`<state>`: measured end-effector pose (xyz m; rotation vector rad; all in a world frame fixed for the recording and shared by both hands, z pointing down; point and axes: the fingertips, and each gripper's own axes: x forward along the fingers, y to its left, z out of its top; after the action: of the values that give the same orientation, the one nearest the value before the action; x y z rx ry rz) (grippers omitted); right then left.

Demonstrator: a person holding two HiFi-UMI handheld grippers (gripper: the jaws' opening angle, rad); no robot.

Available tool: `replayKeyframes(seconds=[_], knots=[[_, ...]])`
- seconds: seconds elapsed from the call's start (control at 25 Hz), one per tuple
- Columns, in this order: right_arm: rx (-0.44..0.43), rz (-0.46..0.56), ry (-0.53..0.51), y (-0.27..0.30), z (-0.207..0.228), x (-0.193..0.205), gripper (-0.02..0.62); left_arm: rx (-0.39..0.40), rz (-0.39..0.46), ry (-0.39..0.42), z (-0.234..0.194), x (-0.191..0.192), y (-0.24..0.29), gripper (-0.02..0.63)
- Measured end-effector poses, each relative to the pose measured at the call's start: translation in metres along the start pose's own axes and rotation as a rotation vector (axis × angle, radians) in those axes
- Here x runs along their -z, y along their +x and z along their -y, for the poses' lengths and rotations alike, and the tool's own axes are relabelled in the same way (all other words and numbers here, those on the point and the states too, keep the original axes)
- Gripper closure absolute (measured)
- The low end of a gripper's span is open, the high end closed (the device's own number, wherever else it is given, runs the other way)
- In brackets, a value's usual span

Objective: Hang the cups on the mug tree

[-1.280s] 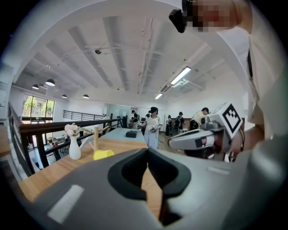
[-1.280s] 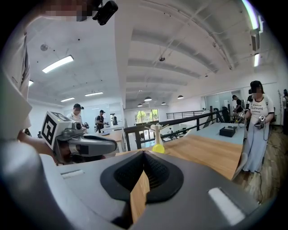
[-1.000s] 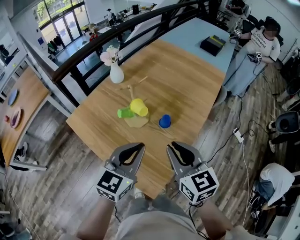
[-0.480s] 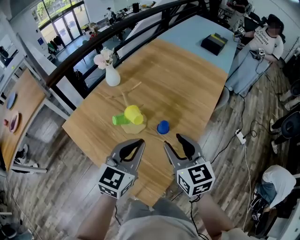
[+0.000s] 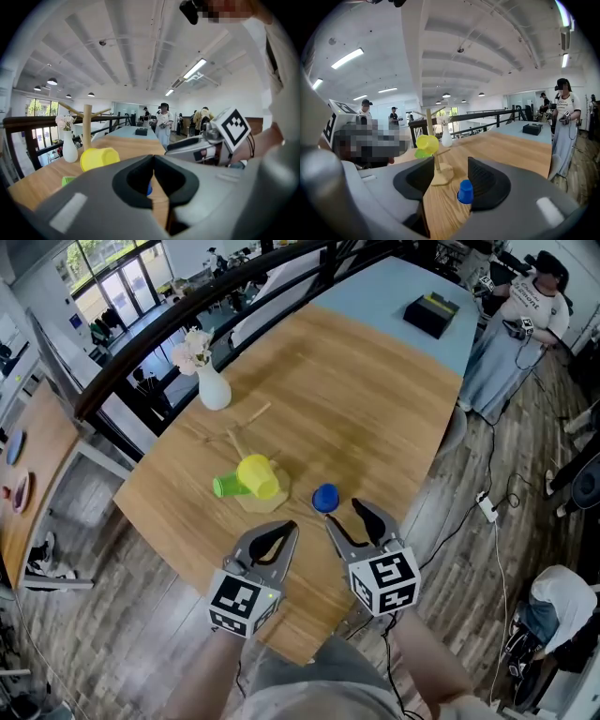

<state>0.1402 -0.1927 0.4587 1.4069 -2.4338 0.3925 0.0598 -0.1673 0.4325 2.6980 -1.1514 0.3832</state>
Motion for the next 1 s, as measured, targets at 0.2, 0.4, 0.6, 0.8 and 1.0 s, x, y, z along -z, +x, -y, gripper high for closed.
replayKeyframes(seconds=[0.2, 0.4, 0.6, 0.8, 1.0], knots=[[-0.004, -0.034, -0.001, 0.028, 0.01, 0.031, 0.353, 0.019, -0.032, -0.012, -0.003, 0.03, 0.021, 0.603], [0.004, -0.064, 0.006, 0.049, 0.02, 0.059, 0.35, 0.027, -0.061, -0.043, -0.008, 0.061, 0.037, 0.603], [0.001, -0.097, 0.002, 0.073, 0.026, 0.085, 0.342, 0.018, -0.081, -0.056, -0.018, 0.088, 0.052, 0.603], [0.017, -0.124, 0.0, 0.097, 0.033, 0.106, 0.319, 0.008, -0.085, -0.075, -0.031, 0.106, 0.062, 0.603], [0.036, -0.146, -0.006, 0.119, 0.04, 0.126, 0.311, -0.007, -0.089, -0.108, -0.043, 0.125, 0.068, 0.603]])
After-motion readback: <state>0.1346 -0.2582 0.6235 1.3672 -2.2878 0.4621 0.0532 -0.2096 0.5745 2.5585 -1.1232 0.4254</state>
